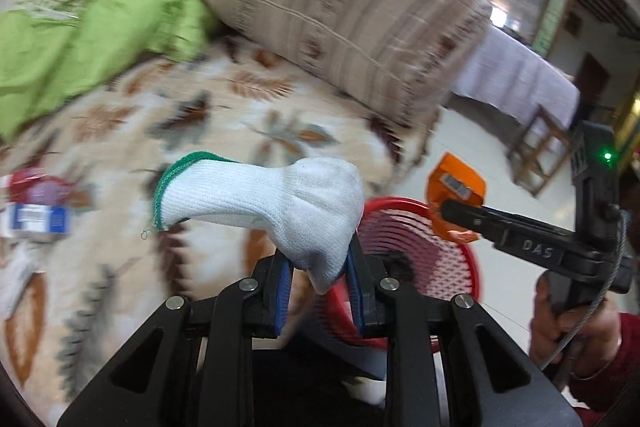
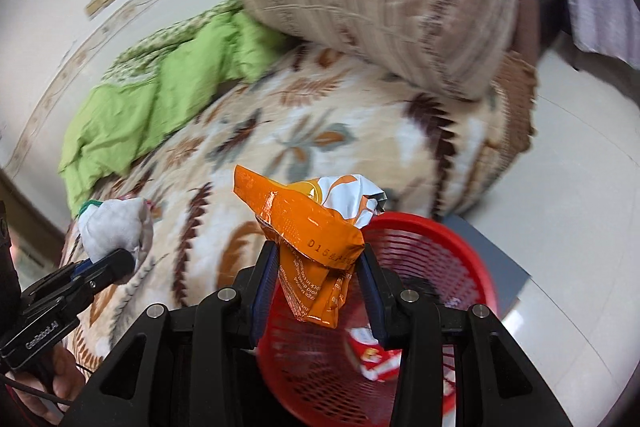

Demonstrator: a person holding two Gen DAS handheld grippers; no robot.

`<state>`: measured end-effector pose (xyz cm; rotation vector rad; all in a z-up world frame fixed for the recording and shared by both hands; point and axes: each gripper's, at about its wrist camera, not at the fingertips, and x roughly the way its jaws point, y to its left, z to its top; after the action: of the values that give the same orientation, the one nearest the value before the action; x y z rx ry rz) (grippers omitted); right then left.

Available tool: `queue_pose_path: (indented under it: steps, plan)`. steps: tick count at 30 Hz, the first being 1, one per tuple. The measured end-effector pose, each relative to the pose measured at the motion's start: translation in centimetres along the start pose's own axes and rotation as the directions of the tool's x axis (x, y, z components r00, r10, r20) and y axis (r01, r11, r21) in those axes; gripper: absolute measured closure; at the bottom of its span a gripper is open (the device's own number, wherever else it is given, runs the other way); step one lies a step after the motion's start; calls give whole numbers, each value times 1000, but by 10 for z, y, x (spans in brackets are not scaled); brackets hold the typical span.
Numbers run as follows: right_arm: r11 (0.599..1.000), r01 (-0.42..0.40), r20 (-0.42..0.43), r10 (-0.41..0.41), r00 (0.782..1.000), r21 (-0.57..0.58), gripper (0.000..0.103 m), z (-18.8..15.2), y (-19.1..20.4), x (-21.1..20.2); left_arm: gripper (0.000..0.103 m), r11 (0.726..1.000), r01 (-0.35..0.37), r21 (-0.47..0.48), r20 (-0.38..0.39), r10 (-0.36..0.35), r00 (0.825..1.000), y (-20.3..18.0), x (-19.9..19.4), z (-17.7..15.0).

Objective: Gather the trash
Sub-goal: 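Carry the sock and chip bag to the red wastebasket and release both, then return both tools to the bed and approach the white medicine box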

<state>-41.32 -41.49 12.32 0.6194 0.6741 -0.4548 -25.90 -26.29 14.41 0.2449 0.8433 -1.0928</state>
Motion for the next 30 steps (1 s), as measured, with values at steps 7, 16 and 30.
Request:
queue_pose_path:
  steps: [7, 16, 30]
  plan:
    - [998, 27, -25, -26, 999, 48, 58, -8, -28, -6, 71, 994, 104, 35, -85, -101, 991, -38, 39, 5]
    - [995, 36, -37, -33, 999, 92, 48, -6, -39, -8, 49, 997, 74, 34, -51, -73, 996, -32, 25, 2]
    - [988, -125, -93, 117, 989, -94, 48, -1, 59, 35, 45, 975, -159, -154, 32, 166, 986, 74, -44, -27]
